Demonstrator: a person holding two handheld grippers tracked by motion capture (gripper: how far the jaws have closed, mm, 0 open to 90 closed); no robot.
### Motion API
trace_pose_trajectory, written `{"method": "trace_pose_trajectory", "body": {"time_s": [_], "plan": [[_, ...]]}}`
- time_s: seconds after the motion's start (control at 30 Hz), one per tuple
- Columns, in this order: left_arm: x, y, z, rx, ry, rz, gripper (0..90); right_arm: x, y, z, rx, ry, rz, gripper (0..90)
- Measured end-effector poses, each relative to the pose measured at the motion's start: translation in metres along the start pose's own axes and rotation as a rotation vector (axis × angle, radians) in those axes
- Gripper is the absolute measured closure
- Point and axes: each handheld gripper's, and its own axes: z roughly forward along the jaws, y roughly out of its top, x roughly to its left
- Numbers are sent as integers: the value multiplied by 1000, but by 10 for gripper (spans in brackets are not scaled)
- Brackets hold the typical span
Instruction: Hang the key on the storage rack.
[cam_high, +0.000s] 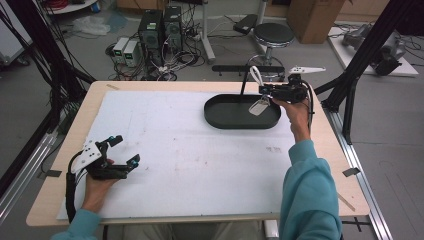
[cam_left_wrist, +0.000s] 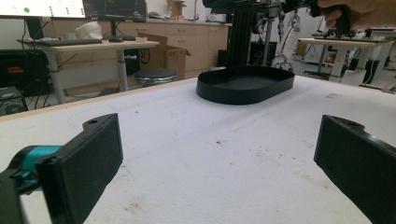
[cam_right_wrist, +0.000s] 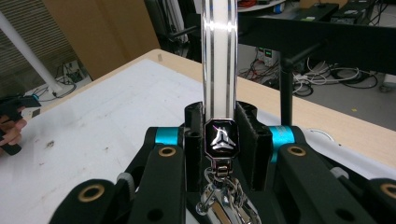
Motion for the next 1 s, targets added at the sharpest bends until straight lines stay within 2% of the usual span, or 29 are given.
{"method": "trace_pose_trajectory", "body": {"time_s": [0.33, 1.0], "plan": [[-2, -1, -1, -16, -1, 16, 17, -14, -7, 2, -17, -1, 44, 746], [-2, -1, -1, -14, -11, 25, 17, -30, -16, 8, -9, -12, 78, 746]]}}
